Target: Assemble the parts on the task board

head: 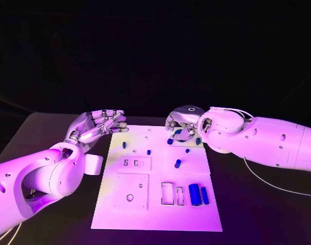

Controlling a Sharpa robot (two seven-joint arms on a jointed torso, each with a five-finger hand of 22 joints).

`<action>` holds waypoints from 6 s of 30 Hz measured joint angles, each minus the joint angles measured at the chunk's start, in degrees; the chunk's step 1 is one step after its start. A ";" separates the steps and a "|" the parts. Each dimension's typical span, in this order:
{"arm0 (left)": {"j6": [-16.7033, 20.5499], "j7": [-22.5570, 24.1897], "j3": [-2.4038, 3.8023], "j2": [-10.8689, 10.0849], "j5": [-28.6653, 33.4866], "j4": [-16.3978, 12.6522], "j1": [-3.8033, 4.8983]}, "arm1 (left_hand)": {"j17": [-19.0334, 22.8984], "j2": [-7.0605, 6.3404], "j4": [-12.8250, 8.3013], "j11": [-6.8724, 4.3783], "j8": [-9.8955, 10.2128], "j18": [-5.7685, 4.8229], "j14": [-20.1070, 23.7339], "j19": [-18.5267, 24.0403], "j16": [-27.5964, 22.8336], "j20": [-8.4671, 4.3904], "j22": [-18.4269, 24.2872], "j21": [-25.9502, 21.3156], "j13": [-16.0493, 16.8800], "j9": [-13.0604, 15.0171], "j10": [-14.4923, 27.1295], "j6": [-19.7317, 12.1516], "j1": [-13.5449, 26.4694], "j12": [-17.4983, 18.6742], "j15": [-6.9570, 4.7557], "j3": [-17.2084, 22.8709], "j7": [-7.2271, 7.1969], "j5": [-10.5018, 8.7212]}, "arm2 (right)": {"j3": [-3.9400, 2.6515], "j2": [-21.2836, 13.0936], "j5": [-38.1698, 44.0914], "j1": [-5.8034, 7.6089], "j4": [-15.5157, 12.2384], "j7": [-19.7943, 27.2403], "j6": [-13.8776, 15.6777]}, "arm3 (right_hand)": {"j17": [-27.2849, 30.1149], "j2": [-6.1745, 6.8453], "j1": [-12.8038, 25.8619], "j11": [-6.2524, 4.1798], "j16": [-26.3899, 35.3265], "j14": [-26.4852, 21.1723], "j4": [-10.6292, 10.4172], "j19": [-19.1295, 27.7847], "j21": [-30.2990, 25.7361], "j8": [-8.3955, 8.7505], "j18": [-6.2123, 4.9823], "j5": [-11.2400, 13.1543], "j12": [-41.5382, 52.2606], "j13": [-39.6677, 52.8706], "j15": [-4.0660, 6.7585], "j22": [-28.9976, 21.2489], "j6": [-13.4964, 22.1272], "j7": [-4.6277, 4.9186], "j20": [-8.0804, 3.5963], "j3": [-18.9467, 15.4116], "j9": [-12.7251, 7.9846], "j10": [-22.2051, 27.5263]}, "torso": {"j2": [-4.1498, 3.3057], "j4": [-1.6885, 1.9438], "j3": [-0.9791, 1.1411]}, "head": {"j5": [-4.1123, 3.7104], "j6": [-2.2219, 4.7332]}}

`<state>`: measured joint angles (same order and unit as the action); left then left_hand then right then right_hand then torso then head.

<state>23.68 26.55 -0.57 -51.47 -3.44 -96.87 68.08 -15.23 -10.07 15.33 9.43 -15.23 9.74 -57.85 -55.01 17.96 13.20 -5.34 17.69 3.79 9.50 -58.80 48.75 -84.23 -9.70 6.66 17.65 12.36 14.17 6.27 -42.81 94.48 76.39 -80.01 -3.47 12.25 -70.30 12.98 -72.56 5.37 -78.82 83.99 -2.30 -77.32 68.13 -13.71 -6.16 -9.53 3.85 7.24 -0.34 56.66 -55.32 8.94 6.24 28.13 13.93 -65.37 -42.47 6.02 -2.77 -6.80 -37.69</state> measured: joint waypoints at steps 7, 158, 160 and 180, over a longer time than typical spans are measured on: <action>-0.15 -0.25 0.00 -0.02 0.01 -0.01 0.01 | -0.05 0.00 0.00 0.00 0.00 0.00 0.00 0.00 0.00 0.00 0.00 0.00 0.00 0.00 0.00 0.00 0.00 0.00 0.00 0.00 0.00 0.00 | 0.03 0.44 1.36 -0.35 0.72 -0.67 -1.47 | -2.84 0.23 -0.23 0.17 -2.15 0.05 -0.16 -0.96 3.12 0.00 0.00 0.00 0.00 0.10 -0.05 4.26 0.00 0.00 0.33 0.16 0.31 0.17 | -0.38 0.37 -0.10 | -0.41 -0.10; -1.25 -2.35 0.03 -1.27 0.01 -0.38 1.44 | -0.60 -0.20 -0.95 0.01 0.01 -0.02 -0.19 -0.28 0.00 -0.29 0.12 0.21 -0.02 -0.03 0.01 -0.03 -0.21 1.55 0.21 1.26 0.02 -0.20 | -0.90 -4.72 -0.54 0.37 -2.31 -4.06 10.98 | -4.65 0.00 0.19 0.55 -6.23 -0.05 -3.10 -1.80 7.74 2.76 1.37 1.19 4.76 -1.57 -0.73 12.44 3.47 1.26 0.79 -2.77 4.06 -1.73 | -3.11 2.04 -0.87 | -1.91 1.27; -1.30 -2.37 0.03 -1.22 0.01 -0.37 1.44 | -0.60 -0.20 -0.95 0.00 0.01 -0.02 -0.19 -0.28 0.00 -0.29 0.17 0.21 -0.02 -0.03 0.01 -0.14 -0.21 1.55 0.22 1.26 0.13 -0.20 | -0.94 -6.98 -3.78 0.48 -2.73 -4.44 10.66 | -4.65 0.62 0.81 0.43 -6.61 -0.05 -3.92 -2.03 8.54 2.76 1.36 0.42 5.43 -0.99 -0.74 13.57 3.37 1.35 0.91 -3.60 4.20 -3.66 | -3.10 1.81 -0.83 | -2.04 1.37; -1.74 -2.53 0.03 -0.72 0.02 0.06 1.46 | -0.66 -0.20 -0.94 0.00 0.01 -0.02 -0.19 -0.28 0.00 -0.29 0.16 0.21 -0.02 -0.03 0.01 -0.12 -0.21 1.77 0.21 1.26 0.11 -0.20 | -0.83 -8.95 -17.62 -1.80 -2.31 -6.26 5.82 | -4.64 -4.15 -7.61 -0.55 -10.45 0.05 -14.10 -6.19 14.05 -7.82 3.12 -0.81 84.18 67.72 -0.08 18.29 12.90 1.04 0.63 -25.79 9.93 -18.37 | -3.36 1.29 -0.44 | -2.21 0.93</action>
<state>21.94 24.01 -0.54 -52.19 -3.42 -96.80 69.53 -15.89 -10.27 14.39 9.43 -15.22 9.73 -58.05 -55.29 17.96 12.91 -5.18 17.90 3.77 9.47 -58.79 48.63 -84.44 -7.93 6.88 18.91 12.48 13.97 5.44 -51.75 76.86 74.59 -82.32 -9.73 18.07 -74.94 8.83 -80.17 4.82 -89.27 84.04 -16.40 -83.51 82.18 -21.53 -3.04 -10.34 88.03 74.96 -0.42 74.95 -42.41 9.98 6.87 2.34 23.86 -83.74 -45.82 7.31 -3.21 -9.01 -36.76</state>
